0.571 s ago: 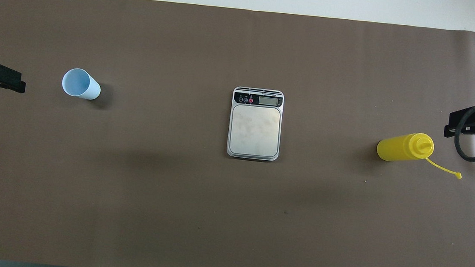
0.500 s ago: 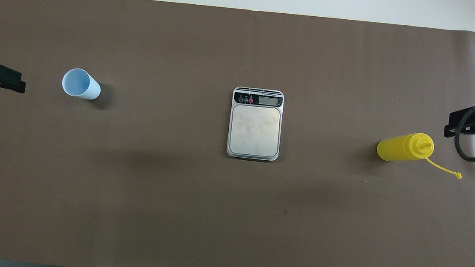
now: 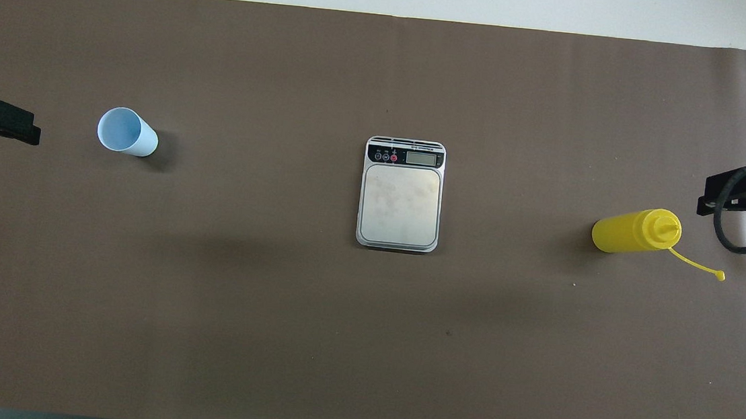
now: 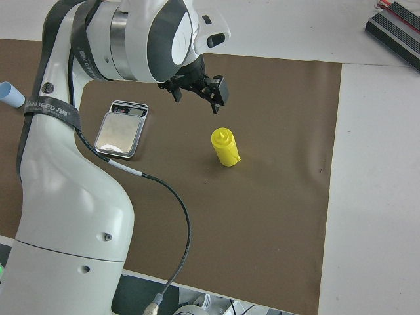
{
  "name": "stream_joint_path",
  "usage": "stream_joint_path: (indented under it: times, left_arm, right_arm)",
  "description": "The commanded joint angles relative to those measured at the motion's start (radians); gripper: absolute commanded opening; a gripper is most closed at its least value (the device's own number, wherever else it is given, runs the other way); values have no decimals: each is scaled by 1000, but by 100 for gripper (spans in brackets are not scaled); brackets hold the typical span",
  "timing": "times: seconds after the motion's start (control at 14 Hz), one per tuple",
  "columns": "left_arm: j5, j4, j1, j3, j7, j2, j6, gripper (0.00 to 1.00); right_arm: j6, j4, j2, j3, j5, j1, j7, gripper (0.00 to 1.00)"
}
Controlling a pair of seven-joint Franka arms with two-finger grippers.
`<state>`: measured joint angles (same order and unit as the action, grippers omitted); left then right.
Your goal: Pour seasoning into cup on scale with both arms
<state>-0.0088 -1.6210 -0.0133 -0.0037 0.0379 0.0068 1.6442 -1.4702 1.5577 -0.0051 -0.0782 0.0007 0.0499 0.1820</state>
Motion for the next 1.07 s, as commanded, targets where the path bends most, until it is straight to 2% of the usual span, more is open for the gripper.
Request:
stream_joint_path:
  times: [0.0, 0.21, 0.43, 0.71, 0.86, 1.0]
  left_arm:
    - [12, -63, -7, 2, -12, -11, 92, 100]
    - [12, -161, 1, 2, -7, -1, 250, 100]
    - [12, -210, 7, 2, -7, 57, 362, 100]
    - [12, -344, 25, 2, -7, 105, 584, 100]
    - [12, -344, 27, 2, -6, 146, 629, 100]
    - [12, -344, 30, 2, -6, 179, 669, 100]
  right_arm:
    - [8, -2, -3, 3, -1, 1, 13, 100]
    - [8, -1, -4, 3, 7, 5, 11, 100]
    - [8, -1, -4, 3, 7, -4, 16, 100]
    - [8, 1, -4, 0, 7, -18, 16, 100]
    - [48, 7, -10, -2, 5, -21, 22, 100]
    - [-6, 39, -22, -5, 8, -56, 23, 100]
